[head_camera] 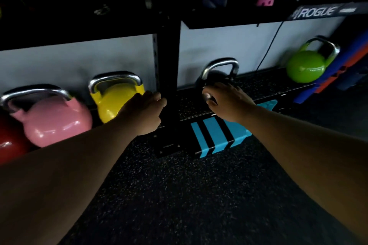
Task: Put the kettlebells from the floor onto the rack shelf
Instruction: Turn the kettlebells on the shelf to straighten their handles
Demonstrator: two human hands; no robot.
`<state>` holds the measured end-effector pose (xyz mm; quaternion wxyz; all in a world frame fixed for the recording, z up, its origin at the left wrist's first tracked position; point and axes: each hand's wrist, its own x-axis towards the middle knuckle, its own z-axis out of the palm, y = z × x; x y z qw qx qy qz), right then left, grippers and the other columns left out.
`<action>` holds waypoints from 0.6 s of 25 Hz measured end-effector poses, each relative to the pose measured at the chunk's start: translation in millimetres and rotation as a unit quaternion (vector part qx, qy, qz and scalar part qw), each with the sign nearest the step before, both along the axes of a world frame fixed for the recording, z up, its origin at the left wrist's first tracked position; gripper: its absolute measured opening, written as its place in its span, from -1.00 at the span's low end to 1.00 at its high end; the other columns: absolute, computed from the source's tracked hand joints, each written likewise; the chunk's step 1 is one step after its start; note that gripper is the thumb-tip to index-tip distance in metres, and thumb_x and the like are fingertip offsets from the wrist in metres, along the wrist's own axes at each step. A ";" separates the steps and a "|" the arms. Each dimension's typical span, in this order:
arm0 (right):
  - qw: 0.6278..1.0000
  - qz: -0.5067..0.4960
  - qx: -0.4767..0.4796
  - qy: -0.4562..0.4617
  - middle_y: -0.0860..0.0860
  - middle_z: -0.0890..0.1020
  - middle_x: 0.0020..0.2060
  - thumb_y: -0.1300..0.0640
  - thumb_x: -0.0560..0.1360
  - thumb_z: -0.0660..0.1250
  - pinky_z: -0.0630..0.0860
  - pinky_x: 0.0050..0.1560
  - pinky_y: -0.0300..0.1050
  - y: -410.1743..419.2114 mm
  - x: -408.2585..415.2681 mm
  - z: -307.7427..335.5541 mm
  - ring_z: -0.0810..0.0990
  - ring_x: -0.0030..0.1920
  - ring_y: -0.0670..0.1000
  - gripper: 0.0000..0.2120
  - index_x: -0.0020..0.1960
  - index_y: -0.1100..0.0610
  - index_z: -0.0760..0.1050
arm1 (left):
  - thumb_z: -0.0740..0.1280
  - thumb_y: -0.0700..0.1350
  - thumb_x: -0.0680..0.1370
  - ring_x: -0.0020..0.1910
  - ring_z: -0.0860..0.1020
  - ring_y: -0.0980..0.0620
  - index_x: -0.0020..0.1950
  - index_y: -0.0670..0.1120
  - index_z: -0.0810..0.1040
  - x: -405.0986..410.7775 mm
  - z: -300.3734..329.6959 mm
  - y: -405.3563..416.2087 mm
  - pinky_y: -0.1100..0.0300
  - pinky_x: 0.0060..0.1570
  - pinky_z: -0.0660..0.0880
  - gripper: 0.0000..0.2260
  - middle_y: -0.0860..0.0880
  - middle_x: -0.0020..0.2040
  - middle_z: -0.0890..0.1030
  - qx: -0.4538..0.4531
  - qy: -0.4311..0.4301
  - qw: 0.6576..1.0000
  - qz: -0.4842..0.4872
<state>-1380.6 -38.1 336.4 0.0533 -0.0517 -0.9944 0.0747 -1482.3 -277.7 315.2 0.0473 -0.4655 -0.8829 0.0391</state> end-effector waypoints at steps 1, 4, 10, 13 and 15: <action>1.000 -0.003 0.005 0.005 0.09 0.56 0.24 0.04 0.52 0.26 0.42 0.21 0.07 17.2 -0.7 0.2 0.50 0.25 0.19 -0.70 0.25 -0.03 0.47 | 0.29 -0.11 0.44 0.14 0.46 -0.15 0.22 -0.07 0.44 -1.1 0.9 17.8 -0.03 0.02 0.45 -0.66 -0.08 0.14 0.48 0.008 0.008 1.000 -0.002; 0.999 -0.026 -0.004 0.018 0.11 0.57 0.23 0.03 0.53 0.27 0.44 0.19 0.08 62.9 -19.2 -6.0 0.52 0.22 0.22 -0.70 0.26 -0.02 0.48 | 0.28 -0.13 0.43 0.14 0.46 -0.18 0.19 -0.11 0.48 -15.8 -2.1 68.0 -0.02 0.04 0.41 -0.67 -0.11 0.13 0.49 0.023 0.016 1.000 -0.005; 0.998 -0.048 0.050 0.003 0.13 0.39 0.32 -0.02 0.56 0.20 0.38 0.23 0.16 154.9 -97.4 -26.2 0.38 0.29 0.23 -0.63 0.34 0.01 0.37 | 0.27 -0.12 0.47 0.10 0.46 -0.15 0.20 -0.12 0.43 -77.7 -24.5 177.4 -0.03 0.02 0.46 -0.69 -0.12 0.16 0.47 0.028 -0.005 1.000 -0.012; 0.998 -0.060 0.033 0.011 0.14 0.36 0.33 -0.05 0.58 0.17 0.38 0.23 0.17 198.6 -130.3 -38.8 0.38 0.28 0.21 -0.61 0.38 0.01 0.31 | 0.26 -0.06 0.49 0.13 0.46 -0.20 0.29 -0.11 0.36 -105.9 -30.2 229.2 -0.07 0.03 0.43 -0.61 -0.14 0.21 0.45 0.085 -0.045 0.995 0.033; 0.998 -0.061 0.026 0.002 0.15 0.36 0.34 -0.08 0.61 0.09 0.39 0.21 0.16 219.7 -149.1 -52.0 0.39 0.28 0.21 -0.61 0.39 0.00 0.29 | 0.21 -0.02 0.55 0.16 0.45 -0.21 0.38 -0.10 0.28 -122.4 -35.8 260.5 -0.08 0.04 0.42 -0.58 -0.16 0.25 0.43 0.116 -0.063 0.990 0.057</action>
